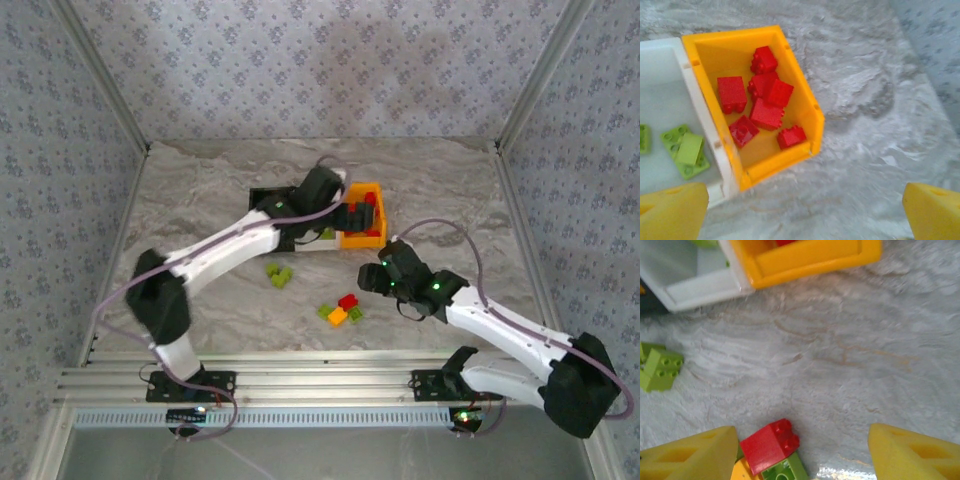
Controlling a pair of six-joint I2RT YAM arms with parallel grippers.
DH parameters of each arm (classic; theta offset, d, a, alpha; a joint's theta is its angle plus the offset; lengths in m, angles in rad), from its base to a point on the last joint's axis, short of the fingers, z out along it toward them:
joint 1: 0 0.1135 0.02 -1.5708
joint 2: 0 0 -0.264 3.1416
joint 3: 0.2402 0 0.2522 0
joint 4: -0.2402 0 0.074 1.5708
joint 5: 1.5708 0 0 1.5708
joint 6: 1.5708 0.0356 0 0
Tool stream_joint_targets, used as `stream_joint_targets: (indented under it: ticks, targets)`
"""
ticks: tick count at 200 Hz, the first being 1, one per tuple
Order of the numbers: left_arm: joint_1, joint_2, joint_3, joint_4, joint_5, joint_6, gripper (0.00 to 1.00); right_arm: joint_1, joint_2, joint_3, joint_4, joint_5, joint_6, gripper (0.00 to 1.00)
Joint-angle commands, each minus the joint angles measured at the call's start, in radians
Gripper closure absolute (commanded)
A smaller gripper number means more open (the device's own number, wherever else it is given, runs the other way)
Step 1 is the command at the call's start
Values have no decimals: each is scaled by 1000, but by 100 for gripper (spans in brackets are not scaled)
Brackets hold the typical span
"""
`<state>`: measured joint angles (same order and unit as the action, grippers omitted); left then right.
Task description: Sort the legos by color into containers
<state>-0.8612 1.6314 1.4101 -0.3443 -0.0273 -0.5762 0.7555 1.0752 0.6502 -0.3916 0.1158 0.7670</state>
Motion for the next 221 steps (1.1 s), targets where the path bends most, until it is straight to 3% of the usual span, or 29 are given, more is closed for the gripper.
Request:
stream_joint_targets:
  ticks: [1,47,77,118,158,192,221]
  targets:
    - [-42,-190,-207,80,-62,-41,1,53,65,15,20,-35,-52,29]
    - [-96,-540,-619,40,-172,-190,1,146,245,74,25,30,-64,29]
    - [-98,-696,-760,-3,-208,-273,0,167,341,125,-41,79,-31,30]
    - [-98,-793,-829,-63,-233,-317,1,145,368,106,-126,127,27,34]
    - [-98,-834,-843,-90,-256,-320,1,92,294,63,-163,158,52,37]
    - [-98,-860,-849,-101,-274,-316,0,108,209,79,-64,117,-45,27]
    - [-98,-880,-865,-101,-280,-322,1,114,299,125,-87,98,-49,25]
